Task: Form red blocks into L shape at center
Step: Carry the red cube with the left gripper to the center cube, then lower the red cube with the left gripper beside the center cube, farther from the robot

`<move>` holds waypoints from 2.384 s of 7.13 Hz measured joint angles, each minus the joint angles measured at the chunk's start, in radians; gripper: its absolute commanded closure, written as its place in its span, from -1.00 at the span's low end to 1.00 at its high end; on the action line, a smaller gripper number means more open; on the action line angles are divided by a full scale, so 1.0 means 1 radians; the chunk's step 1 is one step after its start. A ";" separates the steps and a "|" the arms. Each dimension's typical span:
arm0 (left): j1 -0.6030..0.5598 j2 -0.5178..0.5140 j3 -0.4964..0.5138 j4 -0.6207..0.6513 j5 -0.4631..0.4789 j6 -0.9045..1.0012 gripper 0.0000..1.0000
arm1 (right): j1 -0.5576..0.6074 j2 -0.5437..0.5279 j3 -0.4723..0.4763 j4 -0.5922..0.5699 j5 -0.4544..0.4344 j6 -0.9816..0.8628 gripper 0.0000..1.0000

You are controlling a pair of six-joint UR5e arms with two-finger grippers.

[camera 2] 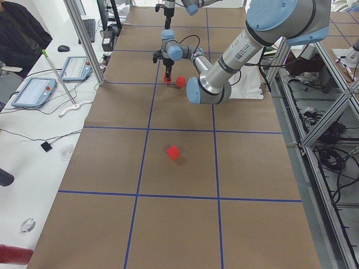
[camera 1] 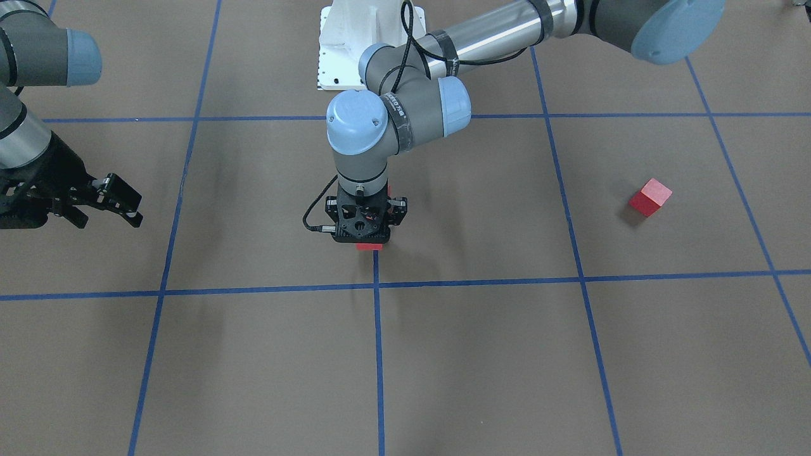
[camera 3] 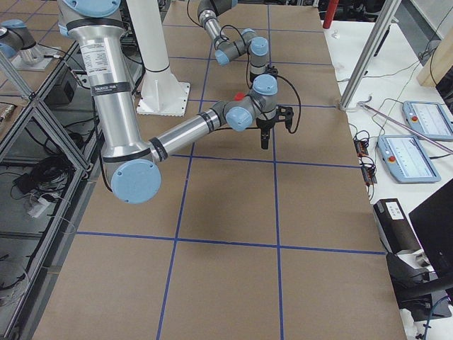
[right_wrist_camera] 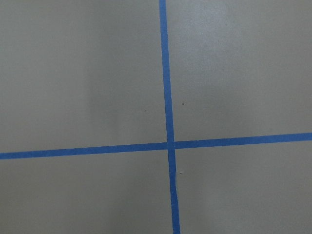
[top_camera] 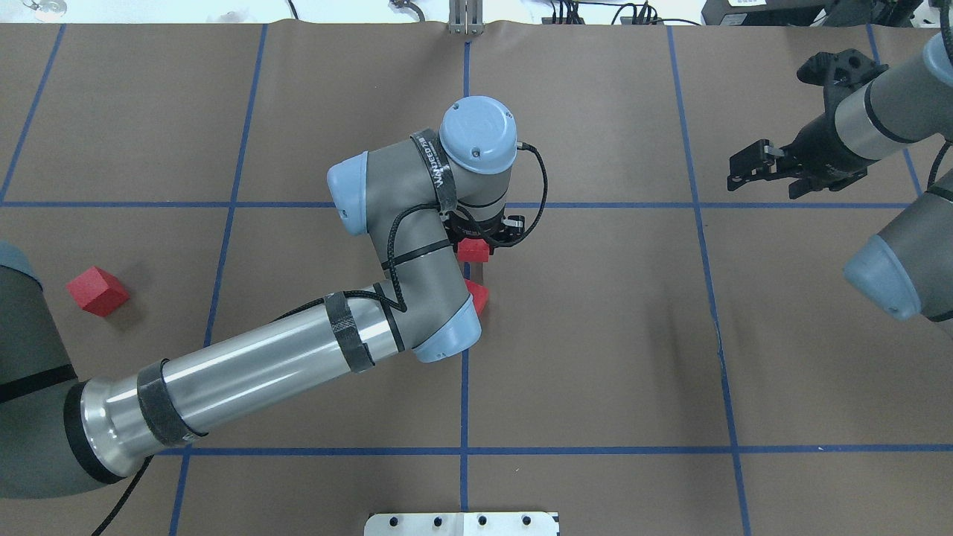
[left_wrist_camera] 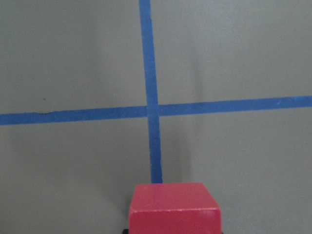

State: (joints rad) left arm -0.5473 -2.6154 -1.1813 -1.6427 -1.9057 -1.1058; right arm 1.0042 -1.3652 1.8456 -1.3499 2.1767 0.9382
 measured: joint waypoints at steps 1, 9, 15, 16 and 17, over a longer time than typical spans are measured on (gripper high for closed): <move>0.003 0.002 -0.003 0.002 -0.002 -0.001 1.00 | 0.000 0.000 0.000 0.000 0.000 0.001 -1.00; 0.015 0.041 -0.066 0.028 -0.008 -0.015 1.00 | -0.003 0.014 -0.001 0.000 -0.002 0.015 -1.00; 0.023 0.078 -0.100 0.030 -0.008 -0.027 1.00 | -0.004 0.017 -0.003 -0.001 -0.003 0.016 -1.00; 0.023 0.096 -0.122 0.030 -0.008 -0.030 1.00 | -0.004 0.017 -0.003 -0.001 -0.003 0.016 -1.00; 0.026 0.109 -0.141 0.031 -0.008 -0.030 1.00 | -0.004 0.017 -0.003 -0.001 -0.003 0.016 -1.00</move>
State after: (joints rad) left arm -0.5212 -2.5068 -1.3220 -1.6118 -1.9140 -1.1363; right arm 1.0002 -1.3484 1.8423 -1.3514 2.1736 0.9541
